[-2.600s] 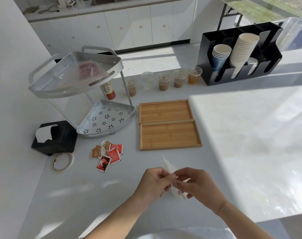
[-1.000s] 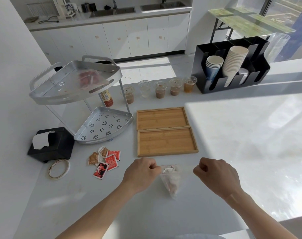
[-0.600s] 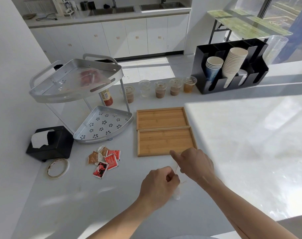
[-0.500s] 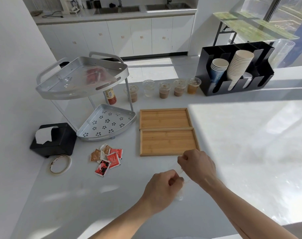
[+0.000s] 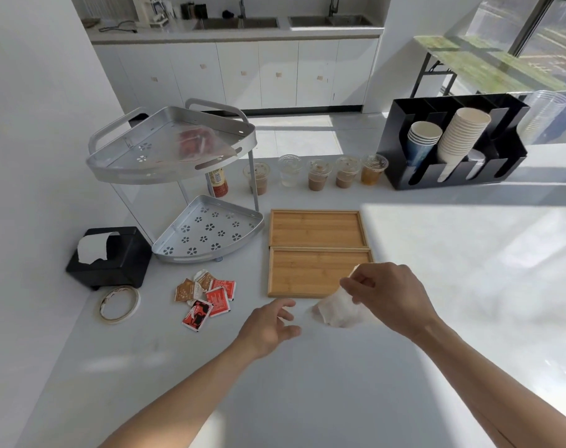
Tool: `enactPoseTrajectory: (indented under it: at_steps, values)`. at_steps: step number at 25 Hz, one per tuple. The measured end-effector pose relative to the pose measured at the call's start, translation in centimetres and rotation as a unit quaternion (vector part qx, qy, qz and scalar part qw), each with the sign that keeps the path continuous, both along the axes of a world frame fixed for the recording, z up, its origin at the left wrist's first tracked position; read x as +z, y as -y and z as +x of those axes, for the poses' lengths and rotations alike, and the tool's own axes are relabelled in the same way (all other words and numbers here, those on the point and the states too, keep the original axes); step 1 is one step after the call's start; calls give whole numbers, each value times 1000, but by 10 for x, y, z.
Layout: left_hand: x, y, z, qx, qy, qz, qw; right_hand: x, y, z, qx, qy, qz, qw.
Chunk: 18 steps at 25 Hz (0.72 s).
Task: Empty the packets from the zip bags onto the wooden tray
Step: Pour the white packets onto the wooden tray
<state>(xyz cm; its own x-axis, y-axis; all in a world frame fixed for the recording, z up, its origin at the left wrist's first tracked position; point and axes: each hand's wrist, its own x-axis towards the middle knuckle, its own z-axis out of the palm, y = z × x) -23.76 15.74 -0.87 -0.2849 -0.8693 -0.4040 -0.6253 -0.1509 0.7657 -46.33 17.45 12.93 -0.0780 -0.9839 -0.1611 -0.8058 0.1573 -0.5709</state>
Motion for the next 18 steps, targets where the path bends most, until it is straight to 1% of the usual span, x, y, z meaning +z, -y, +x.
enactPoseTrajectory:
  at_steps: [2,7,9,11,16,18]
  values:
    - [1,9,-11,6,-15,-11,1000,10,11,-5,1,24,-8,1000]
    - [-8,19,-25,56,15,-80,995,16,29,-15,12,47,-24,999]
    - [-13,22,-26,57,-4,-72,996,16,36,-21,19,55,-20,998]
    - [-17,25,-29,61,-42,-44,996,15,43,-25,23,70,-12,997]
    - [-20,38,-50,108,-109,-39,987,13,63,-39,32,95,-13,995]
    - [-20,43,-52,127,-122,-29,984,10,72,-49,33,110,-8,993]
